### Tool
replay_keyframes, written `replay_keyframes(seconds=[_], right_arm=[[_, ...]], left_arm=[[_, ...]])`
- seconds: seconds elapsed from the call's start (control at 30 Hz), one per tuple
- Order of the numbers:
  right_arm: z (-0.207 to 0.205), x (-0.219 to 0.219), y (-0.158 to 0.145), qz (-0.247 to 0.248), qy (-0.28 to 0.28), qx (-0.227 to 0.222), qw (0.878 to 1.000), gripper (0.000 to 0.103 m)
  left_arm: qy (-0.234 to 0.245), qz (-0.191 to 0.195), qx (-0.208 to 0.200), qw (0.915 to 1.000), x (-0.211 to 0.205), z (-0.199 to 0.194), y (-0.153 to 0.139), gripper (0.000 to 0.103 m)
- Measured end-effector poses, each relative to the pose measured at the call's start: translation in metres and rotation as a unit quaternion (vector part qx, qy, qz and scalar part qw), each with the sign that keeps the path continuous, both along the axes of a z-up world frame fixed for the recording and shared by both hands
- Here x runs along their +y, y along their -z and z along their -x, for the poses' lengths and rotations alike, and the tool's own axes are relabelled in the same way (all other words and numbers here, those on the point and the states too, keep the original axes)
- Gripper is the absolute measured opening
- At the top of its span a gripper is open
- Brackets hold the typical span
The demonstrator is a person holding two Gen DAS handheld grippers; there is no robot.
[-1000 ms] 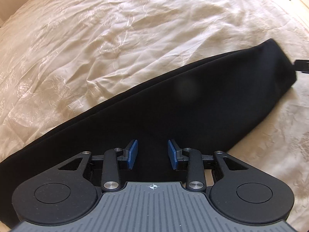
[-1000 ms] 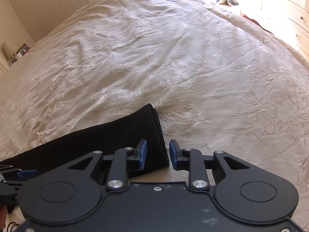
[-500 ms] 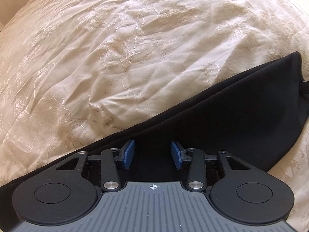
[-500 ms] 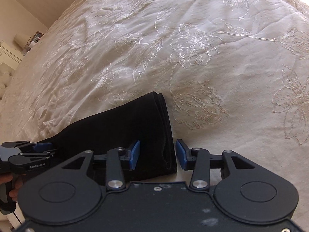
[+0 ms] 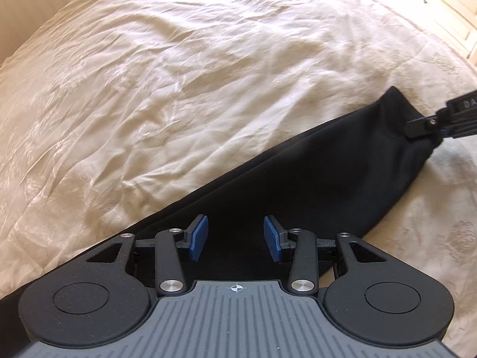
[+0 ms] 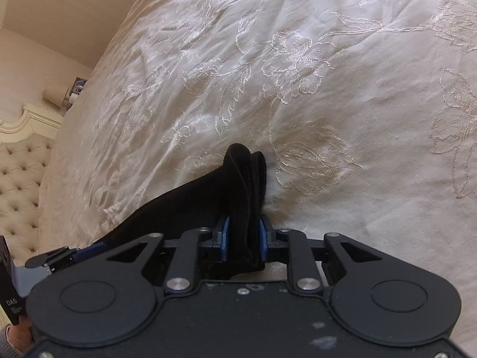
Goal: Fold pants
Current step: 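Grasp the leg end with the right gripper and lift it toward the left gripper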
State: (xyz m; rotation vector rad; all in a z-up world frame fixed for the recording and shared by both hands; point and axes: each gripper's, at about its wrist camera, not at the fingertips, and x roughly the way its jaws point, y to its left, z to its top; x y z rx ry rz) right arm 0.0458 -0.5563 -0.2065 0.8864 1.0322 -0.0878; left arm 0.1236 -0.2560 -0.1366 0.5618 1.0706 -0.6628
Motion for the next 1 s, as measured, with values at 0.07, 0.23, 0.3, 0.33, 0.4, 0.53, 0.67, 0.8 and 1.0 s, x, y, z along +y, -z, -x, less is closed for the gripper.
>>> replay_keyframes(seconds=[0.07, 0.23, 0.3, 0.33, 0.4, 0.53, 0.67, 0.8, 1.0], right_arm=[[0.003, 0.004, -0.015, 0.01, 0.003, -0.015, 1.0, 0.017], [0.0, 0.017, -0.047, 0.041, -0.003, -0.032, 0.999, 0.017], [-0.002, 0.022, -0.057, 0.047, -0.005, -0.041, 0.998, 0.011], [-0.002, 0.025, -0.062, 0.053, -0.006, -0.042, 0.998, 0.009], [-0.004, 0.03, -0.071, 0.065, -0.007, -0.045, 0.997, 0.006], [0.0, 0.032, -0.079, 0.073, 0.006, -0.046, 0.996, 0.007], [0.012, 0.02, -0.061, 0.078, 0.058, 0.002, 0.995, 0.034], [0.035, 0.013, -0.046, 0.06, 0.105, 0.014, 0.993, 0.042], [0.062, 0.027, -0.02, -0.014, 0.133, 0.017, 0.991, 0.048]], left_arm=[[0.03, 0.016, 0.004, 0.9994, -0.01, 0.01, -0.002, 0.04], [0.04, -0.019, 0.003, 0.999, -0.037, 0.004, 0.031, 0.04], [0.014, -0.03, 0.031, 0.999, -0.04, -0.013, 0.048, 0.04], [0.0, -0.023, 0.044, 0.9987, -0.039, -0.02, 0.049, 0.04], [-0.02, -0.003, 0.049, 0.9986, -0.033, -0.029, 0.038, 0.04], [-0.039, -0.004, 0.018, 0.9991, -0.011, -0.033, 0.021, 0.04], [-0.063, -0.011, 0.023, 0.9977, 0.016, -0.032, 0.016, 0.04], [-0.076, -0.022, 0.027, 0.9965, 0.034, -0.026, 0.014, 0.04], [-0.07, -0.026, 0.034, 0.9966, 0.038, -0.014, 0.014, 0.04]])
